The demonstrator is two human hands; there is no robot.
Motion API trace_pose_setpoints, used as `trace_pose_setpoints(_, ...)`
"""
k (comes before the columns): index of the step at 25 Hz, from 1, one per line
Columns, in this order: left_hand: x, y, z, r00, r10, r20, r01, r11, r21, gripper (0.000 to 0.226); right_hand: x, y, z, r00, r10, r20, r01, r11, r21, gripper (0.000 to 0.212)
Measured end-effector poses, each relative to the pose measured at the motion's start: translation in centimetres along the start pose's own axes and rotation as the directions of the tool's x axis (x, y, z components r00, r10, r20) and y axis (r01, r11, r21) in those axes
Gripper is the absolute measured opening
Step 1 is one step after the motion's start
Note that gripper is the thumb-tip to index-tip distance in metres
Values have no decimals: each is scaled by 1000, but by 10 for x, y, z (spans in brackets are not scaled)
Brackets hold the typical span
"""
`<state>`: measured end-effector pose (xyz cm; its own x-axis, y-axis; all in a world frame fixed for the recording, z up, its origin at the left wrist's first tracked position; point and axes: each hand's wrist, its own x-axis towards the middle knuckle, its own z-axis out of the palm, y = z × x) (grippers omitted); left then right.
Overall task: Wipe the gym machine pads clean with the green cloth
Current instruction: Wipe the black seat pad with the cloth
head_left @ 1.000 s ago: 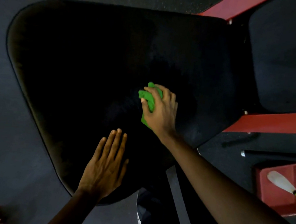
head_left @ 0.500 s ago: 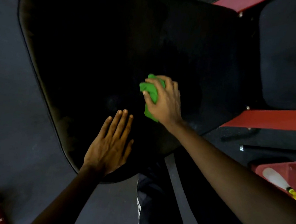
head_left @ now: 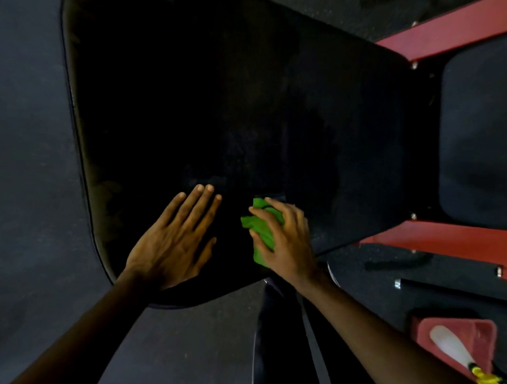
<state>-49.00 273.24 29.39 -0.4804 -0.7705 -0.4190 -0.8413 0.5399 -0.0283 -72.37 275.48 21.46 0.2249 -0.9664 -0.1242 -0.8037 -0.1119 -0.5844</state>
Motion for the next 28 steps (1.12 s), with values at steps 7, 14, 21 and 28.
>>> trace_pose_setpoints(7, 1, 49, 17, 979, 199, -41, -201, 977, -69, 74, 34, 52, -10, 891, 449, -68, -445, 893, 66, 43)
trace_pose_setpoints(14, -6, 83, 51, 956, 292, 38, -292, 956, -8, 68, 54, 18, -1, 995, 69, -73, -65, 997, 46, 38)
trace_pose_setpoints(21, -5, 87, 47, 960, 280, 23, -277, 957, -81, 68, 103, -57, 0, 899, -431, -72, 434, 900, 38, 37)
trace_pose_setpoints(28, -6, 87, 53, 965, 261, -22, -262, 961, -94, 69, 108, -12, -12, 879, -475, 42, 475, 880, 4, 42)
